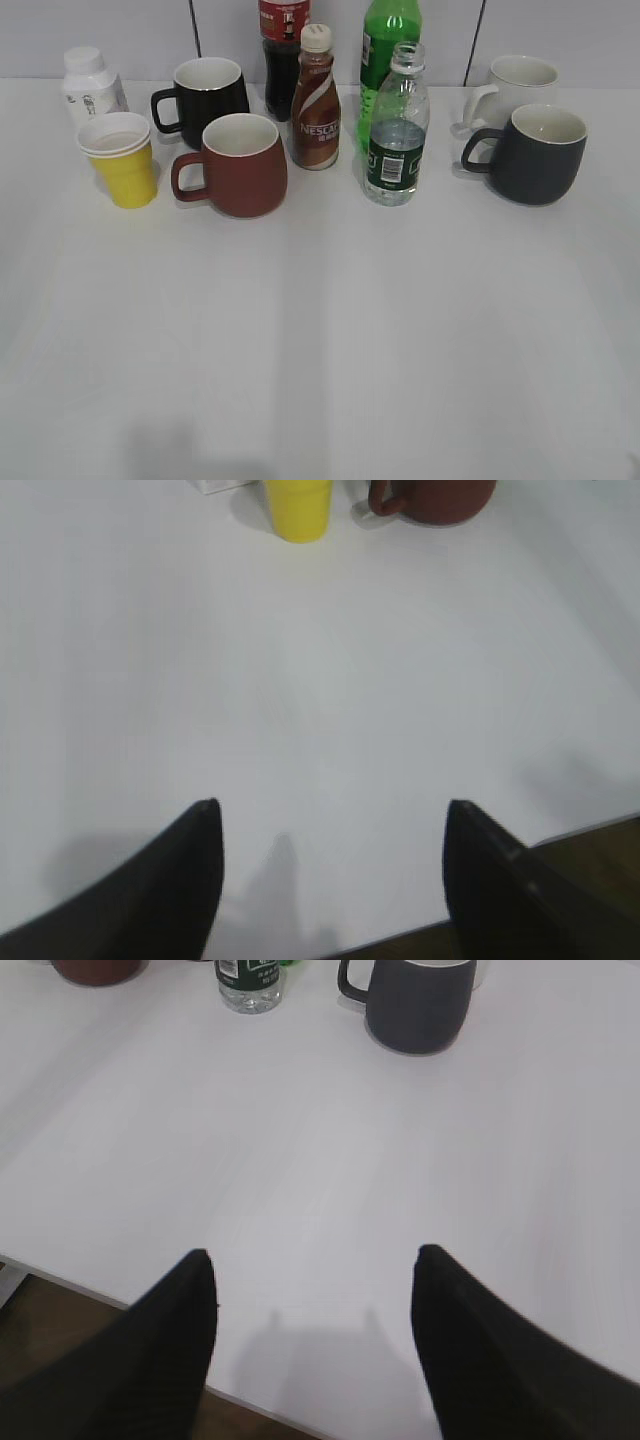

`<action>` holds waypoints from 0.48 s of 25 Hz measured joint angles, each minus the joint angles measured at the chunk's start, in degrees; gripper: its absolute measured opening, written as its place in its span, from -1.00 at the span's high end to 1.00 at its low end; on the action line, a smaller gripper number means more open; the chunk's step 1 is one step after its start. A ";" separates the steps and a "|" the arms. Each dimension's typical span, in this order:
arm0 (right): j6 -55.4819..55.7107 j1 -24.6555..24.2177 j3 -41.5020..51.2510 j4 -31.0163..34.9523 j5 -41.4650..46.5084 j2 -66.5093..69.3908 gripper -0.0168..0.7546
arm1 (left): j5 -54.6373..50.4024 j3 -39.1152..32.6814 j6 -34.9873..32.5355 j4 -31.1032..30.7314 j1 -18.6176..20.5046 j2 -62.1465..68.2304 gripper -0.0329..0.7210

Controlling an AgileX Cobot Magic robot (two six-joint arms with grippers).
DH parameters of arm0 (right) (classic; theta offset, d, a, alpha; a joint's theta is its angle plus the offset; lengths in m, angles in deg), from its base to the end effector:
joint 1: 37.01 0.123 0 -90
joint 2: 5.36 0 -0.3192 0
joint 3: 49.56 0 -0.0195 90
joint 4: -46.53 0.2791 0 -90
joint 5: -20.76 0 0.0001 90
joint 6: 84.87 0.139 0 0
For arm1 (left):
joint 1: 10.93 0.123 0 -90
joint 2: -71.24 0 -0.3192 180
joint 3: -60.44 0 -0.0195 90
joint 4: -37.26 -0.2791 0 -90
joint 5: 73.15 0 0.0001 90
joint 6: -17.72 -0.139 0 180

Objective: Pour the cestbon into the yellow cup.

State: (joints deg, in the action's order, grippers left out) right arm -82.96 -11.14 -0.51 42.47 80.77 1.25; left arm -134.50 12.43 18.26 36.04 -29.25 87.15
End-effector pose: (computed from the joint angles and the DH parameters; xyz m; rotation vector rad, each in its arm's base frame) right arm 0.0284 0.0043 0.2732 -0.4170 1.9805 0.2233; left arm 0.0469 -0.0128 0.2704 0.3391 2.1642 -0.1599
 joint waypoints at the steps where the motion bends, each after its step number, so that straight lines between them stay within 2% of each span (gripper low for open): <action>1: 0.00 0.00 0.00 0.00 0.00 0.00 -0.23 | 0.00 0.00 0.00 0.00 0.00 0.00 -0.46; 4: 0.00 -0.15 0.00 0.00 -0.08 0.00 -0.23 | 0.00 0.00 0.00 -0.03 0.00 0.00 -0.41; 6: 0.00 -2.55 0.00 0.12 -0.15 0.00 -0.23 | 0.00 0.00 -0.05 -0.03 0.43 0.00 -0.38; 12: 0.00 -19.58 0.00 0.16 -0.19 0.00 -0.23 | 0.18 0.00 -0.05 0.02 10.12 -2.88 -0.29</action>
State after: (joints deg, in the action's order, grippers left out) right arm -82.96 -30.72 -0.51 42.64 80.58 1.25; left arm -134.32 12.43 18.21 36.06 -19.13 84.28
